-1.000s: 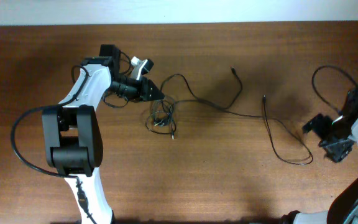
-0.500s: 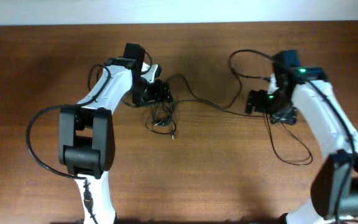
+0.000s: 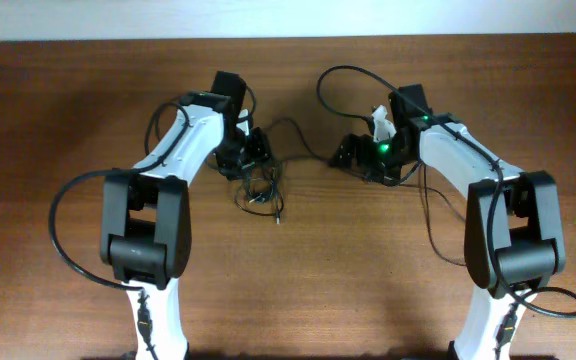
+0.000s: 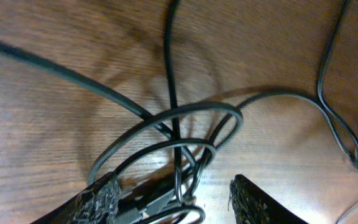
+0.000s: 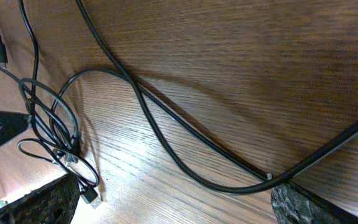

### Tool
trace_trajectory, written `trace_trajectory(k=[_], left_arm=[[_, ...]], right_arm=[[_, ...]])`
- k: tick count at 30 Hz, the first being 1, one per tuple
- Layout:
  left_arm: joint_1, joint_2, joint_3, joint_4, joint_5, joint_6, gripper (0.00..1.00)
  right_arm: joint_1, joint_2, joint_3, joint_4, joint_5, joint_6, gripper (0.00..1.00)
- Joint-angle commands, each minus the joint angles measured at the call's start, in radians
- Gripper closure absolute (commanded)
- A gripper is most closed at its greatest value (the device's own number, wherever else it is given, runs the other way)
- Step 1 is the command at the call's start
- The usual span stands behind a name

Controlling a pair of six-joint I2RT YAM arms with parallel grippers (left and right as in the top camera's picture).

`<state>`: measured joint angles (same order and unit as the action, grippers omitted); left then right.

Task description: Untangle cables

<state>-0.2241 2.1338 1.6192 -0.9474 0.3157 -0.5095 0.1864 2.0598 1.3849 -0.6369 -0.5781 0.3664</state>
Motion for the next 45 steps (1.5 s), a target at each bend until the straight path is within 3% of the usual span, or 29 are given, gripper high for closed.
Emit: trace_trajectory(k=[1, 5, 6, 8, 9, 14, 17, 19, 21, 23, 27, 28, 31, 32, 35, 37, 40, 42, 43, 45], left_arm=[[-0.054, -0.028, 0.018, 0.053, -0.077, -0.182, 0.41], [-0.106, 0.015, 0.018, 0.103, -0.179, -0.318, 0.30], [-0.112, 0.030, 0.018, 0.121, -0.203, -0.335, 0.32], [-0.113, 0.046, 0.018, 0.159, -0.232, -0.335, 0.46], [-0.110, 0.047, 0.018, 0.175, -0.250, -0.335, 0.58], [-0.127, 0.083, 0.014, 0.169, -0.280, -0.335, 0.63], [-0.134, 0.120, 0.013, 0.173, -0.297, -0.335, 0.97], [-0.133, 0.123, 0.013, 0.172, -0.285, -0.316, 1.00], [-0.121, 0.107, 0.035, 0.170, -0.152, -0.196, 1.00], [-0.085, 0.062, 0.069, 0.168, 0.115, 0.016, 1.00], [-0.002, -0.036, 0.072, 0.103, 0.322, 0.082, 1.00], [0.016, -0.053, 0.072, 0.069, 0.337, 0.113, 1.00], [0.079, -0.072, 0.071, -0.080, 0.316, 0.447, 1.00], [0.097, -0.072, 0.071, -0.116, 0.241, 0.517, 1.00], [0.138, -0.072, 0.071, -0.154, -0.011, 0.525, 1.00], [0.148, -0.072, 0.071, -0.149, -0.002, 0.526, 1.00], [0.146, -0.072, 0.065, -0.097, -0.001, 0.567, 1.00], [0.141, -0.072, 0.064, -0.091, 0.066, 0.579, 1.00], [0.135, -0.072, 0.064, -0.080, 0.183, 0.628, 1.00], [0.126, -0.072, 0.064, -0.079, 0.244, 0.642, 1.00]], right_arm=[[0.018, 0.036, 0.006, 0.014, -0.002, 0.005, 0.02], [0.018, 0.036, 0.006, 0.011, 0.018, 0.005, 0.02], [0.018, 0.036, 0.006, 0.009, 0.018, 0.005, 0.02], [0.018, 0.036, 0.006, 0.009, 0.018, 0.005, 0.02], [0.018, 0.036, 0.005, 0.009, 0.018, 0.005, 0.02], [0.018, 0.036, 0.006, 0.010, 0.018, 0.005, 0.02], [0.018, 0.036, 0.005, 0.010, 0.026, 0.005, 0.02], [0.018, 0.036, 0.006, 0.009, 0.053, 0.005, 0.02], [0.018, 0.036, 0.006, 0.009, 0.084, 0.005, 0.02], [0.018, 0.036, 0.006, 0.005, 0.122, 0.005, 0.02], [0.018, 0.036, 0.006, -0.002, 0.148, 0.005, 0.02], [0.016, 0.036, 0.006, -0.003, 0.154, 0.005, 0.02], [0.014, 0.036, 0.006, -0.022, 0.208, 0.006, 0.02], [0.011, 0.036, 0.006, -0.030, 0.231, 0.009, 0.02], [-0.011, 0.036, 0.006, -0.057, 0.284, 0.009, 0.01], [-0.023, 0.036, 0.006, -0.070, 0.283, 0.008, 0.02], [-0.026, 0.014, 0.011, -0.121, 0.214, -0.056, 0.34], [-0.026, -0.042, 0.035, -0.160, 0.111, -0.130, 0.35], [-0.024, -0.084, 0.052, -0.175, 0.052, -0.132, 0.31], [-0.023, -0.145, 0.059, -0.179, -0.071, -0.130, 0.26]])
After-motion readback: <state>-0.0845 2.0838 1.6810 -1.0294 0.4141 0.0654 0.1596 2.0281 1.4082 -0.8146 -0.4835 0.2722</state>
